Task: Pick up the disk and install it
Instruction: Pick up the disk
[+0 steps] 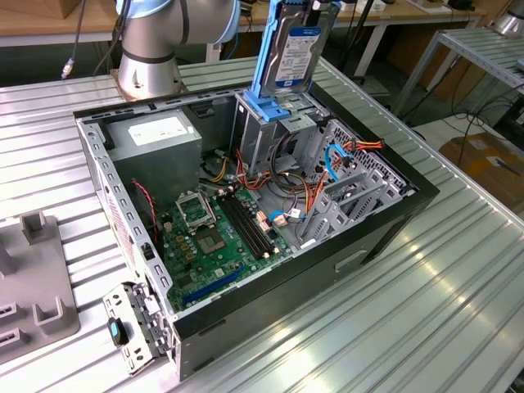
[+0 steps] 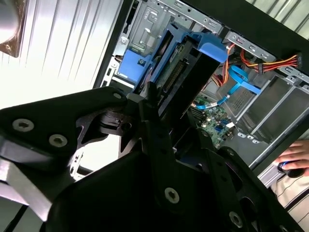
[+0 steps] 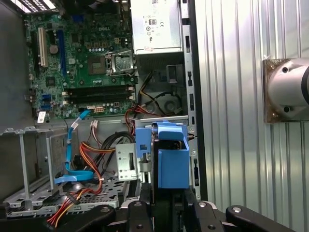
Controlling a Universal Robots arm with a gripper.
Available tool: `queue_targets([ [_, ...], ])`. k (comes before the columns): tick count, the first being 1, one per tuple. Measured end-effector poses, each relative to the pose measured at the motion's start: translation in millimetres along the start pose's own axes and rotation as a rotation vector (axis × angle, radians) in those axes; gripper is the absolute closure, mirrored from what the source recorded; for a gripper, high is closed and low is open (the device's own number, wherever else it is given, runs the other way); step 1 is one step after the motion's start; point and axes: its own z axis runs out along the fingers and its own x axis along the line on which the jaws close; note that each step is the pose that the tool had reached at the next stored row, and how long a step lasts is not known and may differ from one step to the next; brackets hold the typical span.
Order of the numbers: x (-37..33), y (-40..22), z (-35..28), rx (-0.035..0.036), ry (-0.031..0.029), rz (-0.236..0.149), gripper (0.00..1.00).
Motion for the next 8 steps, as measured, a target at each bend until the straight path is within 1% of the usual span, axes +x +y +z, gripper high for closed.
queue_targets([
  [4,0.9,-2.8,0.0,0.0,0.0002,0.0,0.65],
  [8,3.6,-5.2,0.0,0.0,0.0001,0.0,0.65],
])
